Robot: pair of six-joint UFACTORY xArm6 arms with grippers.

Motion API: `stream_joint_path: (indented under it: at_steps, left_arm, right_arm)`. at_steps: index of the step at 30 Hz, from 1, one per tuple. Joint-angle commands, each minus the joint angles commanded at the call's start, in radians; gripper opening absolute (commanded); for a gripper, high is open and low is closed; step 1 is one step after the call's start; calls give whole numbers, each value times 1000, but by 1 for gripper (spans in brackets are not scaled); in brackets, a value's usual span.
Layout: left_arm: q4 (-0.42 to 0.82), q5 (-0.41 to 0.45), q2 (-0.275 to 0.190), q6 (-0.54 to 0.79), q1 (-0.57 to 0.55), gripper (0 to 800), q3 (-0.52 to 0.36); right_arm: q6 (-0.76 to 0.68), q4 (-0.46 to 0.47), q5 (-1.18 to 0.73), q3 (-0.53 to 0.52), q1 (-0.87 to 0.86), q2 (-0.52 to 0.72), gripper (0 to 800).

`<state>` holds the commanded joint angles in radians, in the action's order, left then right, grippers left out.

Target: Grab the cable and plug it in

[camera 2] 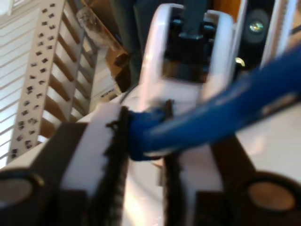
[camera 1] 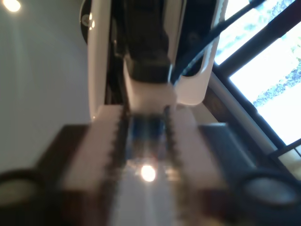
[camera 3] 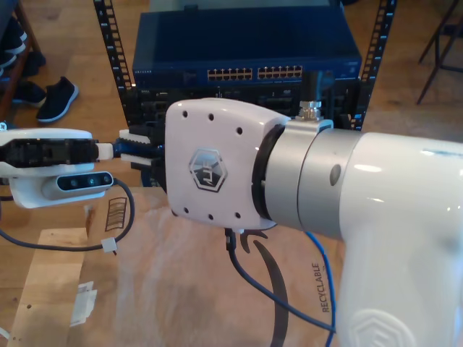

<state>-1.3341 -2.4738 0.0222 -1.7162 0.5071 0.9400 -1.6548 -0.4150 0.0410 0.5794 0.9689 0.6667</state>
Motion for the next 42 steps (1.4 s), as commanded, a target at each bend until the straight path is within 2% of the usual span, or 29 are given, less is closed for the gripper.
stream_joint_path:
  at_steps: [7, 11, 16, 20, 22, 26, 30, 33, 34, 36, 39, 42]
  left_arm:
    - [-17, 20, -5, -25, 34, 799, 15]
    - [26, 167, -8, -9, 149, 800, 55]
    - [367, 256, -20, 138, 261, 800, 169]
    - [638, 267, -64, 267, 316, 800, 178]
    - [744, 287, -103, 354, 356, 800, 173]
    - [882, 302, -138, 499, 471, 800, 152]
    - [1033, 315, -216, 677, 532, 800, 72]
    - [1126, 405, -292, 799, 578, 800, -26]
    - [1157, 437, -299, 838, 605, 800, -68]
    - [1203, 477, -322, 922, 655, 800, -147]
    - [1269, 555, -344, 1010, 697, 800, -245]
    - [1343, 664, -414, 1053, 733, 800, -344]
  right_arm:
    - [0, 3, -2, 5, -2, -25, 0]
    - [0, 3, -3, 29, -61, -115, 0]
    - [0, 5, -3, 55, -193, -199, 0]
    - [-5, 3, 9, 48, -308, -233, 0]
    - [-6, 3, 92, 17, -342, -233, 0]
    - [2, 5, 333, -71, -367, -239, 0]
    - [31, 3, 551, -180, -394, -273, 1]
    - [167, -8, 750, -272, -394, -284, 4]
    - [216, -40, 832, -293, -393, -293, 3]
    - [325, -176, 980, -321, -374, -325, 1]
    - [497, -350, 1238, -327, -292, -445, 1]
    - [506, -404, 1424, -321, -204, -583, 1]
